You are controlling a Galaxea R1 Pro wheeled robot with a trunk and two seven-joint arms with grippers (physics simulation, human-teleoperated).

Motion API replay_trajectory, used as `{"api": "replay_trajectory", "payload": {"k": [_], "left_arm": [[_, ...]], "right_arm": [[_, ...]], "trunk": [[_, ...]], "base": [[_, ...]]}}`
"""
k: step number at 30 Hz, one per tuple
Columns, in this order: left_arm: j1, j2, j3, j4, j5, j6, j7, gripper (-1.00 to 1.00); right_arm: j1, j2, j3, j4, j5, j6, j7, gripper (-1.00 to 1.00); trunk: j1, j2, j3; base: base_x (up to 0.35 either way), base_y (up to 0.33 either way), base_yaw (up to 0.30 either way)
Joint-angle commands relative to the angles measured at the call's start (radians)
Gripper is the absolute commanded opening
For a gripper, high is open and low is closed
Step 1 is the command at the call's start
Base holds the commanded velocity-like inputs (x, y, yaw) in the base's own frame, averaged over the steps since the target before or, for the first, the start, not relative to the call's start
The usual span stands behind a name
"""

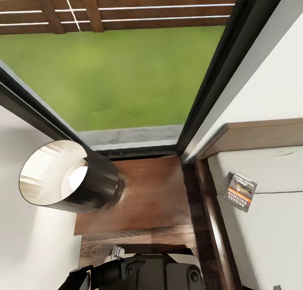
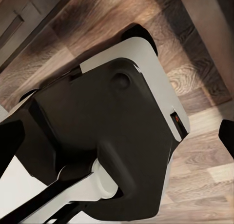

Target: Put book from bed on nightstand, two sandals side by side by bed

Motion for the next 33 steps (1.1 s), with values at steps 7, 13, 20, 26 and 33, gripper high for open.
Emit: {"api": "replay_trajectory", "payload": {"k": [7,13,20,26,33], "left_arm": [[0.0,-0.001,0.007,0.001,-0.004,0.011,-0.006,1.0],[0.0,-0.001,0.007,0.001,-0.004,0.011,-0.006,1.0],[0.0,-0.001,0.007,0.001,-0.004,0.011,-0.006,1.0],[0.0,-0.001,0.007,0.001,-0.004,0.011,-0.006,1.0],[0.0,-0.001,0.007,0.001,-0.004,0.011,-0.006,1.0]], "right_arm": [[0.0,0.0,0.002,0.002,-0.008,0.008,0.002,1.0],[0.0,0.0,0.002,0.003,-0.008,0.008,0.002,1.0],[0.0,0.0,0.002,0.003,-0.008,0.008,0.002,1.0],[0.0,0.001,0.003,0.003,-0.008,0.008,0.002,1.0],[0.0,0.002,0.004,0.003,-0.008,0.008,0.002,1.0]], "trunk": [[0.001,-0.001,-0.001],[0.001,-0.001,-0.001],[0.001,-0.001,-0.001],[0.001,-0.001,-0.001],[0.001,-0.001,-0.001]], "base": [[0.0,0.0,-0.198],[0.0,0.0,-0.271],[0.0,0.0,-0.219],[0.0,0.0,-0.264],[0.0,0.0,-0.075]]}}
